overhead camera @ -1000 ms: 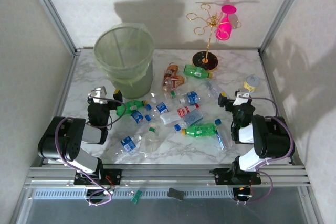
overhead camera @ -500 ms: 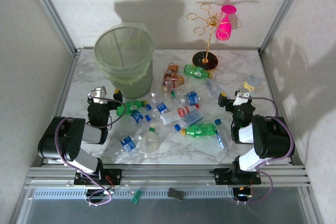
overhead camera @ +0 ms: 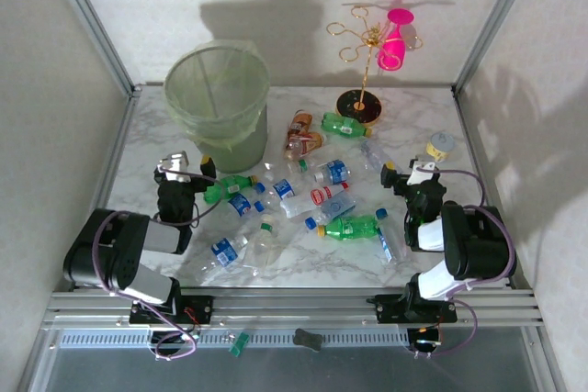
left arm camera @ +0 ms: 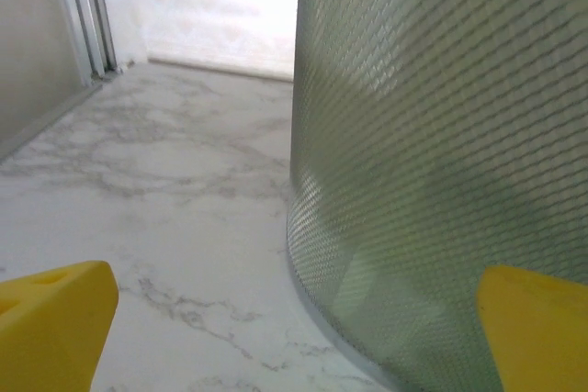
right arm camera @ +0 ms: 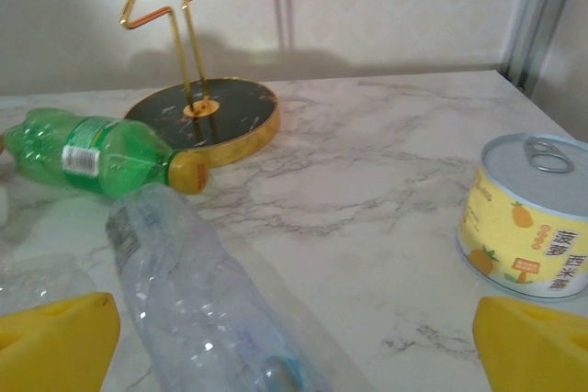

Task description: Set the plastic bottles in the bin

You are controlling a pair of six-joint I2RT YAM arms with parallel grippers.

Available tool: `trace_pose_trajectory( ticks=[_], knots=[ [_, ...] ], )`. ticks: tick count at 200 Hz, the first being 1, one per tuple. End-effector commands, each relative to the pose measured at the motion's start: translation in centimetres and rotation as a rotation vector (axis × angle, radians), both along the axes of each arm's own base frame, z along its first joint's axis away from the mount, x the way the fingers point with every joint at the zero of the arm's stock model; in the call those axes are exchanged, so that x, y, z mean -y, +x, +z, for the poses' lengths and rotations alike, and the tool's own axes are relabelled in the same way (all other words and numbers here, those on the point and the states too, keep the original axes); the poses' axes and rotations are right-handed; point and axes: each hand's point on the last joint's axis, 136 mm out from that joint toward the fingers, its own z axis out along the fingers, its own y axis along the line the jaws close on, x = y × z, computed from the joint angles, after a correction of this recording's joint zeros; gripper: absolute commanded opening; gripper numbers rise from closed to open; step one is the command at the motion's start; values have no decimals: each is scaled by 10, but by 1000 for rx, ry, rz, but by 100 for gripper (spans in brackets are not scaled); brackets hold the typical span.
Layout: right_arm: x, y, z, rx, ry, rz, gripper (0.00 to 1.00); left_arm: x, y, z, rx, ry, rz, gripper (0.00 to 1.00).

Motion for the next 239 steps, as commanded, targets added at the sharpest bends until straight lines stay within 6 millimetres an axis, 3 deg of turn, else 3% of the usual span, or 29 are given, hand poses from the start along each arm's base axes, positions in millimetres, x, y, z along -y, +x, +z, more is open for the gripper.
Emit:
trace_pose_trajectory(
  ticks=[1, 20, 62, 75, 102, 114, 126, 135, 145, 153, 164, 178, 208, 230, 239],
  knots=[
    [-18, 9, 42, 57, -66, 37, 99, -10, -14, 35, 74, 34, 120, 99],
    [-59, -6, 94, 200, -133, 162, 99, -5, -29, 76, 187, 1, 153, 99],
    [-123, -59, 195, 416, -112, 395, 99, 25, -65, 150, 379, -241, -75, 99],
    [-147, -83, 216, 440, -112, 522, 99, 34, -76, 166, 358, -320, -111, 99],
    [-199, -138, 243, 428, -104, 834, 99, 80, -111, 205, 299, -435, -374, 99],
    [-217, -168, 251, 413, -95, 996, 99, 98, -123, 203, 241, -498, -479, 99],
    [-227, -196, 261, 403, -45, 1119, 99, 138, -139, 191, 115, -507, -681, 99],
    [-231, -211, 267, 381, 5, 1170, 99, 167, -156, 180, 5, -479, -831, 99],
    [-231, -215, 275, 336, 83, 1170, 99, 177, -165, 170, -111, -484, -851, 99],
    [-226, -205, 279, 271, 161, 1101, 99, 170, -166, 168, -176, -489, -779, 99],
    [-209, -174, 278, 120, 317, 880, 99, 149, -163, 163, -237, -502, -625, 99],
    [-173, -138, 240, -208, 467, 490, 99, 129, -165, 155, -295, -448, -521, 99],
    [-179, -141, 200, -460, 391, 451, 99, 104, -163, 142, -337, -498, -358, 100],
    [-167, -145, 181, -501, 368, 384, 99, 118, -157, 144, -329, -517, -405, 99],
    [-174, -156, 177, -492, 330, 460, 99, 125, -151, 138, -371, -472, -404, 99]
  ],
)
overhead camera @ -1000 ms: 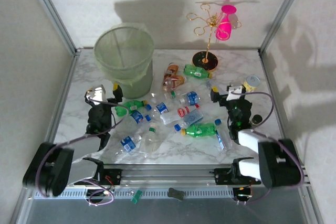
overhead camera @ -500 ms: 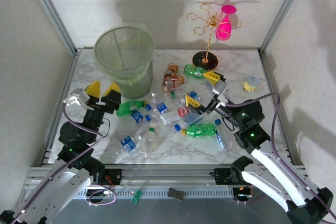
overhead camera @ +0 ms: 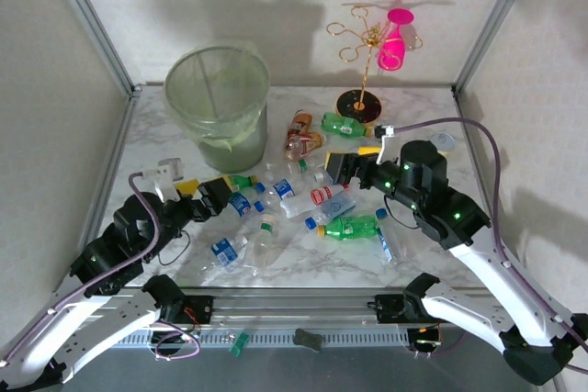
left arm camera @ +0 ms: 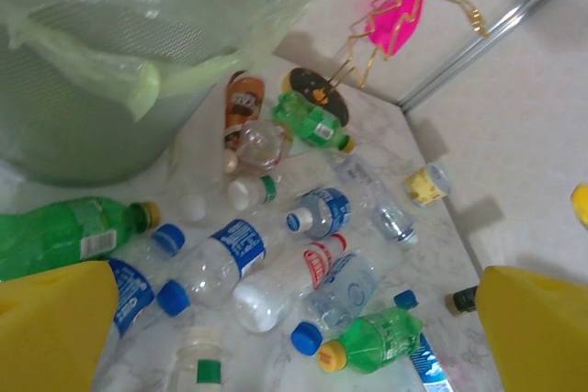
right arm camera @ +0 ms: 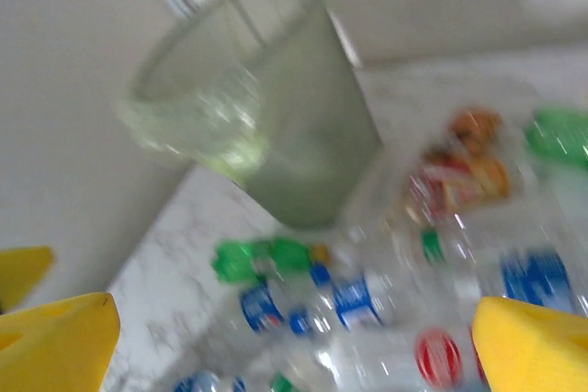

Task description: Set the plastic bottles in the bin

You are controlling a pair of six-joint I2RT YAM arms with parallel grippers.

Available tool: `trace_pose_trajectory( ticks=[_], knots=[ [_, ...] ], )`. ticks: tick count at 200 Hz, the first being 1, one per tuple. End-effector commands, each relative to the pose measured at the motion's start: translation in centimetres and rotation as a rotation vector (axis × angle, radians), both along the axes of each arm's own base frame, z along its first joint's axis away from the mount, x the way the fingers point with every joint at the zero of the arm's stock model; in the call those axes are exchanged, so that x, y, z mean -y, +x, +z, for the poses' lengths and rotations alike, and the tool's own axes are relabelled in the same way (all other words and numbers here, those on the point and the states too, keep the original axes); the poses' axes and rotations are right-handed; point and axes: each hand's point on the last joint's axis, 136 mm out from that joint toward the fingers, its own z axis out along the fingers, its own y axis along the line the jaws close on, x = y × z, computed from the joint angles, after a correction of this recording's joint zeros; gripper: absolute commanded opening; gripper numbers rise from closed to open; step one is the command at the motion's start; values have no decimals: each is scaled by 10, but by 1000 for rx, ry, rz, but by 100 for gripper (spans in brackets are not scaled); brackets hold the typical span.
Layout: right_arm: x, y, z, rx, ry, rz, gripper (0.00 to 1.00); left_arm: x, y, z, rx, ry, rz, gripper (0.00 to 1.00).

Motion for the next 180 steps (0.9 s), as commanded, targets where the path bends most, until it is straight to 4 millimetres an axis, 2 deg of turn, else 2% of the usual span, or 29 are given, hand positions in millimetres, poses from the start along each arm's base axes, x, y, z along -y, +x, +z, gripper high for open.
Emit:
trace_pose_trajectory(
  ticks=[1, 9, 16, 31, 40, 45, 61, 78, 105, 117, 130, 141, 152, 167, 175, 180],
  knots=[
    [17, -22, -40, -118, -84, -24, 99, 4, 9, -22, -97, 72, 23, 100],
    [10, -32, -45, -88, -111, 47, 99, 9, 15, -29, -136, 140, 15, 100],
    [15, -33, -60, -117, -165, 29, 99, 12, 20, -34, -173, 194, 13, 100],
    [38, -25, -98, -235, -313, -108, 99, 26, 31, -45, -236, 253, -14, 100],
    [51, -21, -113, -293, -352, -205, 99, 33, 36, -48, -247, 239, -19, 100],
    [49, -22, -123, -325, -363, -199, 99, 38, 37, -48, -241, 222, -35, 100],
    [34, -28, -132, -352, -344, -113, 99, 51, 41, -40, -191, 164, -76, 100],
    [41, -27, -150, -419, -295, -193, 98, 50, 50, -31, -144, 147, -43, 100],
    [71, -21, -174, -617, -186, -470, 63, 46, 62, -35, -146, 212, 8, 100],
    [74, -25, -187, -699, -118, -552, 48, 45, 65, -40, -150, 225, 21, 100],
    [69, -32, -203, -793, -42, -597, 40, 49, 66, -45, -138, 215, 7, 100],
    [63, -37, -217, -870, 20, -624, 39, 49, 65, -51, -134, 212, 3, 100],
    [58, -45, -233, -959, 59, -656, 42, 49, 65, -54, -128, 211, 4, 100],
    [49, -48, -242, -995, 101, -661, 47, 50, 64, -58, -126, 224, -14, 100],
    [46, -46, -243, -983, 119, -659, 54, 52, 64, -59, -127, 232, -25, 100],
    [45, -46, -243, -975, 130, -660, 63, 52, 64, -59, -128, 236, -28, 100]
  ],
)
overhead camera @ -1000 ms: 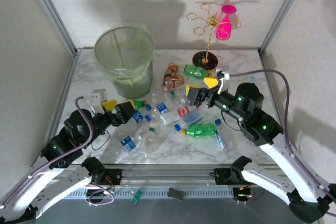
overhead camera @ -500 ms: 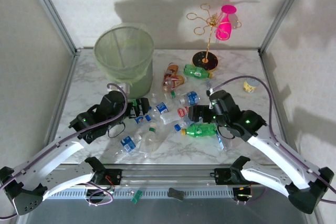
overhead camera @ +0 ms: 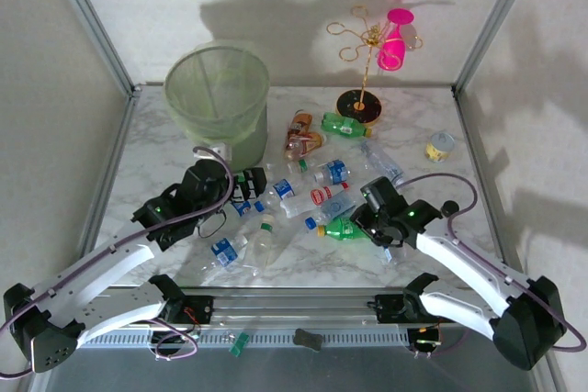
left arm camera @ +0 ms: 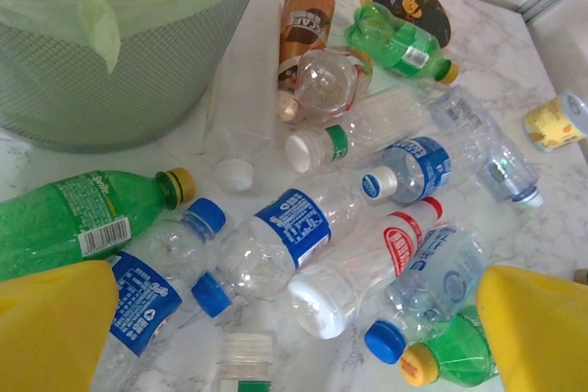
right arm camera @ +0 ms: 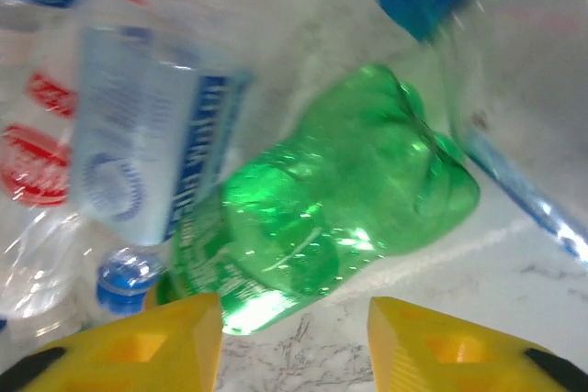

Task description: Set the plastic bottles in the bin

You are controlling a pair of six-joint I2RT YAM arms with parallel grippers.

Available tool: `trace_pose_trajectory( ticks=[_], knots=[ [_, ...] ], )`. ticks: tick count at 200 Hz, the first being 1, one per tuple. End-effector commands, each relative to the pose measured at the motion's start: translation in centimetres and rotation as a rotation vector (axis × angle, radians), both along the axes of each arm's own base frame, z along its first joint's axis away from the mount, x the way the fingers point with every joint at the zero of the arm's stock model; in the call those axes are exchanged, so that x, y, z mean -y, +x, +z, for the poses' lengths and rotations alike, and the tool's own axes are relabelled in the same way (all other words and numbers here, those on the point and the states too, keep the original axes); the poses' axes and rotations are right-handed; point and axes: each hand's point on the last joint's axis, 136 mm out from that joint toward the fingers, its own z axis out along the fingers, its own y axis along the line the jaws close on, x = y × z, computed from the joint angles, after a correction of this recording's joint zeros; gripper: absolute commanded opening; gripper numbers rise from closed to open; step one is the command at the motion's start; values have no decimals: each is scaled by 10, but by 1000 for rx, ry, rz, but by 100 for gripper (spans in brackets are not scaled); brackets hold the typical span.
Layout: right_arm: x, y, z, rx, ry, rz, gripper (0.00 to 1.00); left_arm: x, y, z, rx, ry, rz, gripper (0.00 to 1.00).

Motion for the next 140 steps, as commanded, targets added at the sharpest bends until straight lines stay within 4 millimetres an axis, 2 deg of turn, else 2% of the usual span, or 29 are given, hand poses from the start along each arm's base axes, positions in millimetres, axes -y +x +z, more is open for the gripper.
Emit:
trace_pose_trajectory(
  ticks=[1, 8, 25, 43, 57, 76, 107, 140],
  knots=[
    [-18, 1, -1, -13, 130, -115, 66, 2, 2, 7, 47, 9, -21, 100],
    [-18, 2, -2, -5, 135, -128, 77, 2, 2, 6, 45, 18, -21, 100],
    [-14, 3, -4, 4, 131, -157, 86, 1, 2, 3, 43, 31, -23, 100],
    [-9, 2, -9, -7, 124, -206, 87, 0, 2, 4, 47, 36, -22, 100],
    [-15, 4, -11, -9, 166, -226, 92, -2, 1, 6, 53, 29, -16, 100],
    [-19, 9, -12, -14, 176, -243, 92, 0, 0, 11, 70, 8, -24, 99],
    [-7, 8, -21, -58, 75, -302, 88, -2, -1, 15, 81, 4, -19, 98],
    [-6, 8, -35, -70, 65, -311, 84, -5, -2, 16, 89, 3, -11, 97]
  ],
)
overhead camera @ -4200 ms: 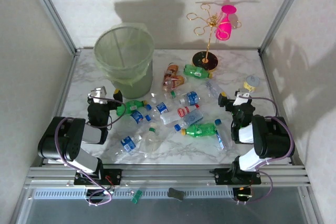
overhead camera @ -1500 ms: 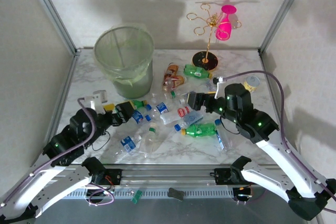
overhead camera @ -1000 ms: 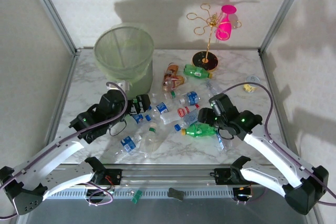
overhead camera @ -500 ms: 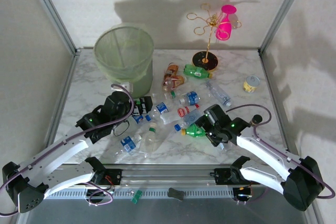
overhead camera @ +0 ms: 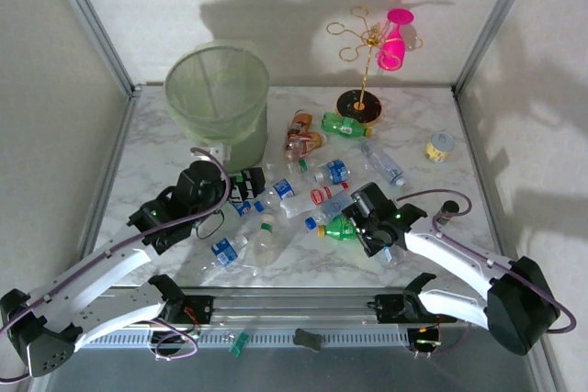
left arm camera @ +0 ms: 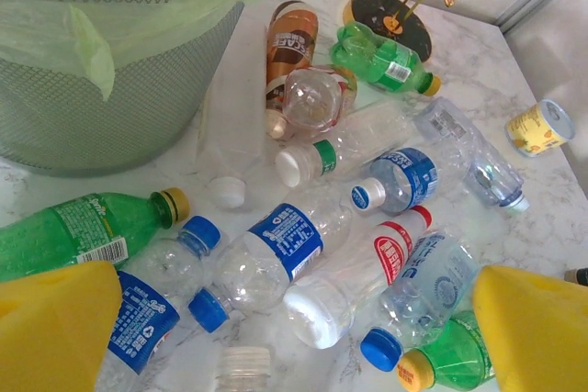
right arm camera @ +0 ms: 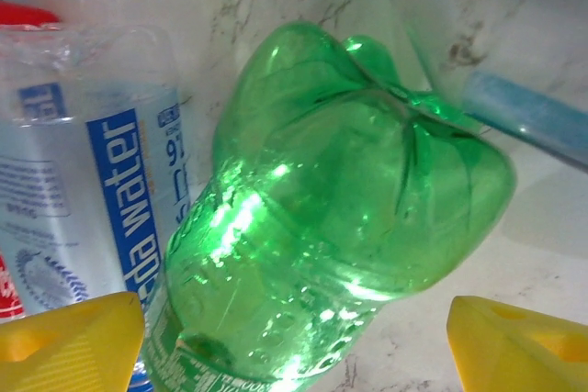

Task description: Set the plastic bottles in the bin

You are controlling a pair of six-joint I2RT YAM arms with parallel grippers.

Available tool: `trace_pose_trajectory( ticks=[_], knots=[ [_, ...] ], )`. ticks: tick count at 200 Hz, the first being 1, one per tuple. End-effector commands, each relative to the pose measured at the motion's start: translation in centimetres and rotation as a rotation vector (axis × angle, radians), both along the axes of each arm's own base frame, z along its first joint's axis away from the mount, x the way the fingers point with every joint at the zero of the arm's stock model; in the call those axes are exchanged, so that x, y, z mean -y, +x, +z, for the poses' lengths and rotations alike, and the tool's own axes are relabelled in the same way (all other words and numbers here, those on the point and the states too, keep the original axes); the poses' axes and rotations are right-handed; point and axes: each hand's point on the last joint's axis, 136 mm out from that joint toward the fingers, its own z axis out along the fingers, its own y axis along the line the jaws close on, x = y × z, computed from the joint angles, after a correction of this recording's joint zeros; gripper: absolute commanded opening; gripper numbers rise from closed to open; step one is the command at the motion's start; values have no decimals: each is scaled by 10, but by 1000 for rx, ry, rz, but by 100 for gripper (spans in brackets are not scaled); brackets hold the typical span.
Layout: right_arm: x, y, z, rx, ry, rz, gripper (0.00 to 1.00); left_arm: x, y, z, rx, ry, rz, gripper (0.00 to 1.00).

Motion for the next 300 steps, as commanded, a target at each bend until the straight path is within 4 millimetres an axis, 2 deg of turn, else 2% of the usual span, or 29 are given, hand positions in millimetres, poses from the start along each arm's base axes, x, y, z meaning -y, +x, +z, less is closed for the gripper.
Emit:
trace_pose_trajectory(
  ticks=[1, 70, 100, 108, 129, 170, 187, 210, 250, 300],
  knots=[
    [4, 2, -4, 2, -24, -41, 84, -4, 0, 3, 30, 9, 11, 97],
    [2, 8, -21, 10, -43, -26, 82, -4, -2, 8, 56, 0, -6, 97],
    [1, 10, -22, 21, -46, -3, 71, -6, -3, 11, 78, -11, 2, 95],
    [2, 9, -21, 23, -49, -2, 65, -6, -3, 10, 82, -20, 5, 95],
    [-2, 7, -11, 62, -42, 8, 58, -10, -3, 11, 91, -44, 31, 95],
    [-1, 12, 27, 196, -30, 29, 51, -10, -6, 18, 59, -70, 40, 96],
    [-2, 15, 57, 306, -40, 42, 49, -12, -3, 19, 21, -41, 65, 97],
    [-2, 19, 95, 442, -55, 67, 51, -4, -6, 28, 13, -49, 24, 96],
    [-22, 30, 138, 617, -9, 199, 51, 30, -16, 46, 26, -93, -131, 93],
    [-63, 30, 192, 872, 110, 436, 49, 81, -43, 58, 27, -166, -400, 89]
  ],
)
